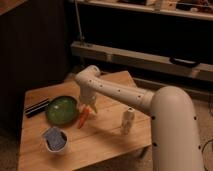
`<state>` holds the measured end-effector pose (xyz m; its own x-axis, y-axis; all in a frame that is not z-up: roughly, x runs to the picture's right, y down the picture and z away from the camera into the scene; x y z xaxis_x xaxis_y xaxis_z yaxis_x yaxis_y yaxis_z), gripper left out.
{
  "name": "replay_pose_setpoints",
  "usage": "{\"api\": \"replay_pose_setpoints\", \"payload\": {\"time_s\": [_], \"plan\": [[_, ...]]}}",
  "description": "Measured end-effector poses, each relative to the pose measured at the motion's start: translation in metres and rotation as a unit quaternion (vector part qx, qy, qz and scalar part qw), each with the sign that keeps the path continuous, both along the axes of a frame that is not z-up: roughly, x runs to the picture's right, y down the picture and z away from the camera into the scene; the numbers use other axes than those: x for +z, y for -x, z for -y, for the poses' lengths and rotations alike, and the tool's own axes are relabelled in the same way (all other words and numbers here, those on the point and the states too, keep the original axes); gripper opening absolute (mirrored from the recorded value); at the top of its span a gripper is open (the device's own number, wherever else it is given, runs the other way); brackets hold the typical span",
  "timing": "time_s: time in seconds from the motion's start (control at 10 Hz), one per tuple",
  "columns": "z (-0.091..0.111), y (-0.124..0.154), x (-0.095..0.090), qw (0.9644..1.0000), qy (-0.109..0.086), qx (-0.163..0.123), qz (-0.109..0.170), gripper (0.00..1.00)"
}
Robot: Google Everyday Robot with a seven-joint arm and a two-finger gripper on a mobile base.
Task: Drag the pepper across the table
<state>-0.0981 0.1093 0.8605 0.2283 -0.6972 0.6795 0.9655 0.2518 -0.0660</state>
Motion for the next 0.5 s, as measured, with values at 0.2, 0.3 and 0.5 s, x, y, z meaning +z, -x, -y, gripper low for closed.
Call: {"api": "replay_pose_setpoints", "payload": {"time_s": [0.2, 0.3, 0.5], "plan": [[0.0019, -0.0079, 0.0006, 1.0000, 0.001, 0.002, -0.006, 0.69], [0.0002, -0.0079, 0.0005, 1.0000, 0.003, 0.000, -0.007, 0.69], [-0.0075, -0.0077, 0.0033, 0.9999, 0.008, -0.004, -0.007, 0.69]]}}
